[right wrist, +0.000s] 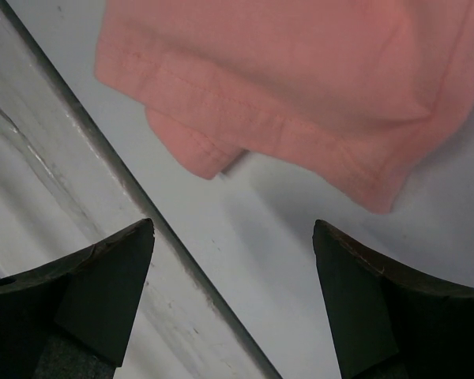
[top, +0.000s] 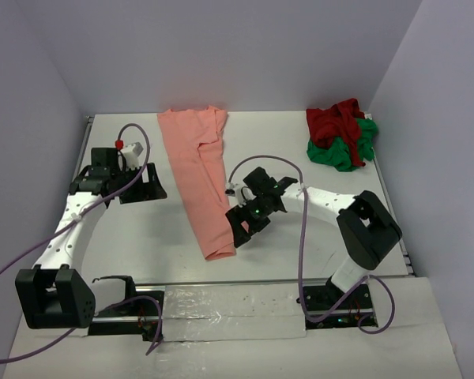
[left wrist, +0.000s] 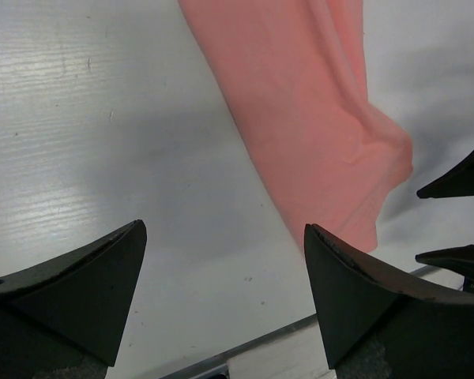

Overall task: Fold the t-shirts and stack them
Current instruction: Fold the tshirt

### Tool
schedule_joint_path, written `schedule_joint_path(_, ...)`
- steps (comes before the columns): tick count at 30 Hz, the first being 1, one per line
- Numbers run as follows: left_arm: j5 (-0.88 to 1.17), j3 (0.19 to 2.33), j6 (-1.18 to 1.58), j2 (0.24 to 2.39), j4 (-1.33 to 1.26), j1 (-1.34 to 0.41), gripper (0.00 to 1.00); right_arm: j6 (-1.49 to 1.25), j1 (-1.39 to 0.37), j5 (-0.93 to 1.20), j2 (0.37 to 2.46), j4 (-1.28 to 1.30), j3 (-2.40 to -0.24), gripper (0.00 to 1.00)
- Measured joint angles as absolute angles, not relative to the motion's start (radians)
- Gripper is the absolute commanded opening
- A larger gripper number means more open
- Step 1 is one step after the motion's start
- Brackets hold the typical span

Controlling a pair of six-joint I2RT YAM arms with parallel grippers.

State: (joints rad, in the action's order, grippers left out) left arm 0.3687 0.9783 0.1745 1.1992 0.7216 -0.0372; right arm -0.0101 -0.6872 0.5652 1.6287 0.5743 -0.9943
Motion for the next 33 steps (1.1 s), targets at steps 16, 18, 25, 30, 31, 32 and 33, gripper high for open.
schedule_joint_path(16, 0.413, 0.949, 0.171, 1.126, 0.678, -0.042, 0.93, -0.122, -0.770, 0.517, 1.684, 0.391, -1.010, 0.88)
schedule_joint_path(18, 0.424, 0.949, 0.170, 1.132, 0.678, -0.052, 0.93, -0.129, -0.780, 0.513, 1.709, 0.389, -1.014, 0.87)
schedule_joint_path(25, 0.432, 0.949, 0.163, 1.170, 0.677, -0.075, 0.93, -0.131, -0.836, 0.478, 1.772, 0.408, -1.055, 0.87)
schedule_joint_path(30, 0.434, 0.949, 0.160, 1.175, 0.675, -0.085, 0.93, -0.136, -0.850, 0.458, 1.775, 0.410, -1.061, 0.81)
schedule_joint_path(31, 0.435, 0.949, 0.160, 1.177, 0.673, -0.087, 0.93, -0.137, -0.854, 0.451, 1.775, 0.409, -1.061, 0.75)
schedule_joint_path(32, 0.435, 0.949, 0.160, 1.180, 0.670, -0.091, 0.93, -0.138, -0.859, 0.445, 1.778, 0.408, -1.061, 0.63)
schedule_joint_path(33, 0.436, 0.949, 0.160, 1.182, 0.668, -0.096, 0.93, -0.139, -0.865, 0.439, 1.783, 0.407, -1.062, 0.56)
